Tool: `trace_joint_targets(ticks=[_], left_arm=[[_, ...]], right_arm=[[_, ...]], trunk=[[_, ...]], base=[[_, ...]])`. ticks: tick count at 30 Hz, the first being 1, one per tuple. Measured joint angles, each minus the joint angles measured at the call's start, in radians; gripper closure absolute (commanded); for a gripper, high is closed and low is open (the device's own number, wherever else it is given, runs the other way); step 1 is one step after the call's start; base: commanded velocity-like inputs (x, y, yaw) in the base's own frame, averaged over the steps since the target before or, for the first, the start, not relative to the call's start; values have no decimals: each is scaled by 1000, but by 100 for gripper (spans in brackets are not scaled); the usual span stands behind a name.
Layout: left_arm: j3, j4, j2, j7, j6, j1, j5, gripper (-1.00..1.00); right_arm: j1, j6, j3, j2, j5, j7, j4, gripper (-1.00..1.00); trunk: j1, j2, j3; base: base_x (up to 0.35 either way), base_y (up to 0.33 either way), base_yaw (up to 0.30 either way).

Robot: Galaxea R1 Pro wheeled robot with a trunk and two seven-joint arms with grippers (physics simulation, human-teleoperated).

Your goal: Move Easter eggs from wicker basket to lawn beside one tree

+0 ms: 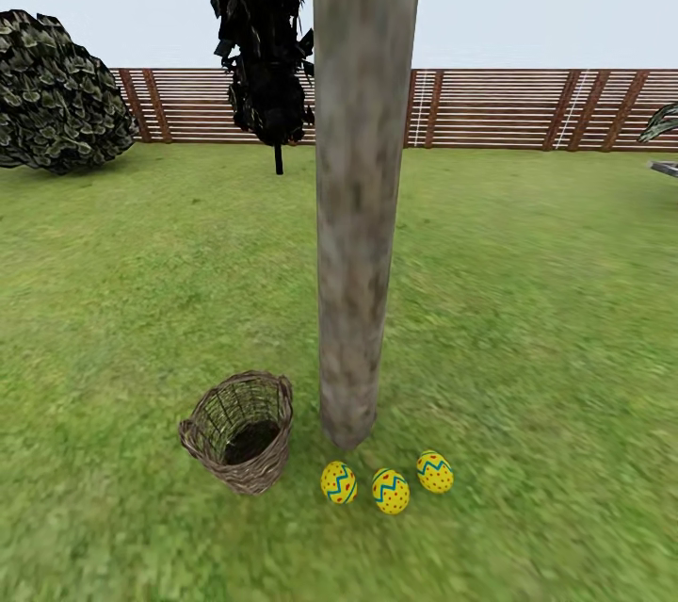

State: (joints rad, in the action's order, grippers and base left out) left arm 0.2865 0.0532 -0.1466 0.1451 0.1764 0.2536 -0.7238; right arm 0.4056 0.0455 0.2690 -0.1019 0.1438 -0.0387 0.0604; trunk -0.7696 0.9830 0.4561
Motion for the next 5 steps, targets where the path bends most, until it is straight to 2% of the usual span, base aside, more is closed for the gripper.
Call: trace_joint_targets(ticks=[5], left_arm=[[0,-2,-3,0,0,0,-1,-100]], right_arm=[[0,0,0,-1,0,0,0,-100]], trunk=[[0,0,0]], base=[[0,0,0]])
